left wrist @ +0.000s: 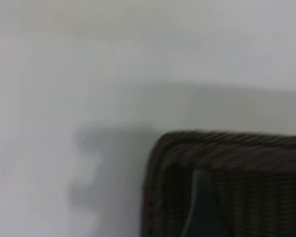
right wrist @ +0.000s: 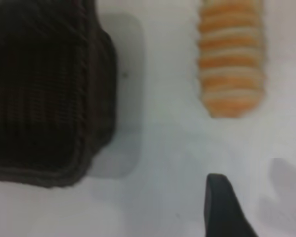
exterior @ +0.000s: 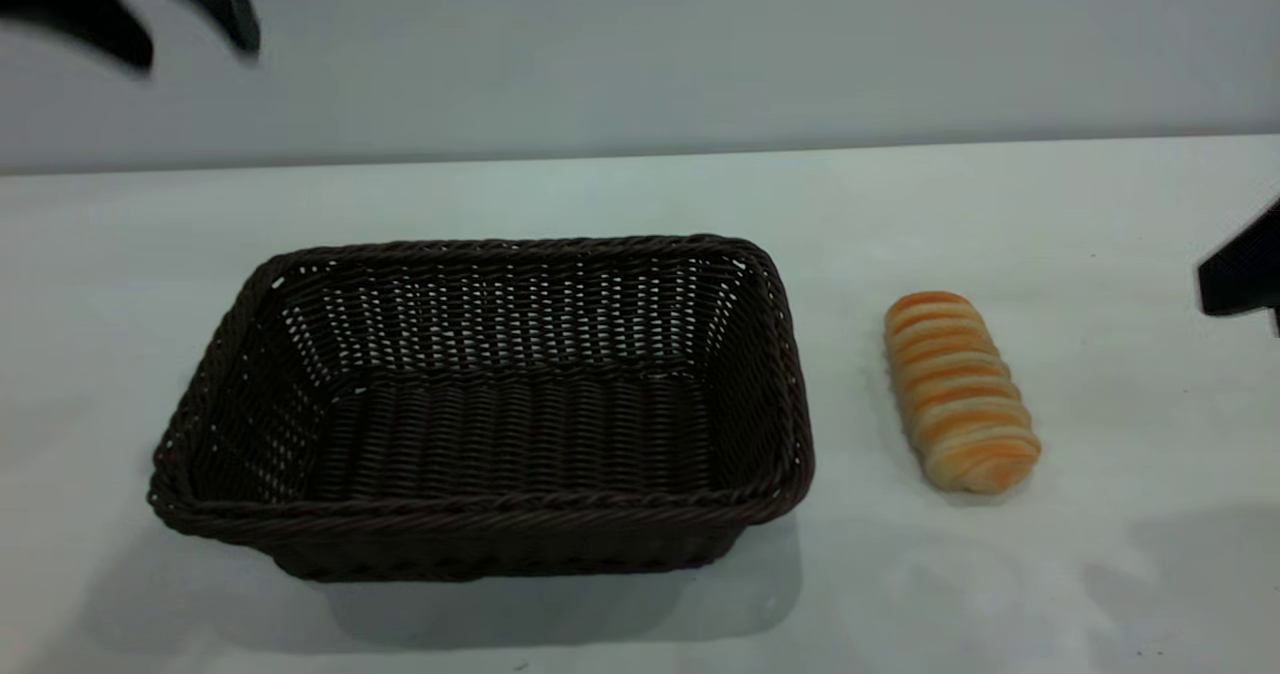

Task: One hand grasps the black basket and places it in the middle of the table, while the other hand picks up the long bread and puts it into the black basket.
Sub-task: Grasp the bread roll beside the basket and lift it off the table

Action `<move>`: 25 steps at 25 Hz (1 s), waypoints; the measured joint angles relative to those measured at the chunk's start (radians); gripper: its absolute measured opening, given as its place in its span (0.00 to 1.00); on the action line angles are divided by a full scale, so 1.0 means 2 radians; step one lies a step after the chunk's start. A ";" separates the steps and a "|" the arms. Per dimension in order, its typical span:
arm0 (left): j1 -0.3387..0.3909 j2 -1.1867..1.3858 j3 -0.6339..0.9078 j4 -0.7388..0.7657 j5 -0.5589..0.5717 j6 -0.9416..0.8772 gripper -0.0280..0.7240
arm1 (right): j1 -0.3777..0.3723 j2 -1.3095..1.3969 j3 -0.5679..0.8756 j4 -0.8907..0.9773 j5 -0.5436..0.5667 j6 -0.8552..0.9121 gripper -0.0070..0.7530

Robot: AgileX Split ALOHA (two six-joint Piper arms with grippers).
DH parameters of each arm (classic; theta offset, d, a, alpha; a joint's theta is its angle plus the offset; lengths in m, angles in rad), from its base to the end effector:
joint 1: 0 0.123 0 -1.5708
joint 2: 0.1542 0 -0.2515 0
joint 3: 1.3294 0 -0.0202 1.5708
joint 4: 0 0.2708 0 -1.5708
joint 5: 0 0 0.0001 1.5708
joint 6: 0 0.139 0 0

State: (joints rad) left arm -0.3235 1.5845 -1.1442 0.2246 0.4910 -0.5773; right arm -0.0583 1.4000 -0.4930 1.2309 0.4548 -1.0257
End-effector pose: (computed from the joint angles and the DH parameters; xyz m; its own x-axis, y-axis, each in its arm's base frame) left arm 0.3801 -0.1120 0.1939 -0.7444 -0.1380 -0.6534 -0.0278 0.9840 -0.1762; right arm 0.2686 0.0421 0.0851 -0.8478 0.2038 -0.4896 -0.0338 0.9006 0.4334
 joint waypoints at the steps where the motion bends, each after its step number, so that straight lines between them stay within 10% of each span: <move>1: -0.004 -0.019 0.000 0.000 -0.002 0.002 0.78 | 0.000 0.009 0.000 0.024 0.001 -0.028 0.50; 25: -0.023 -0.297 0.004 -0.002 0.022 0.065 0.78 | 0.090 0.262 -0.134 0.128 -0.077 -0.148 0.50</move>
State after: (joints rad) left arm -0.3689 0.9902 -1.1361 0.2214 0.5349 -0.4466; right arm 0.1207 1.9240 -0.7609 1.4876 0.3006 -1.3216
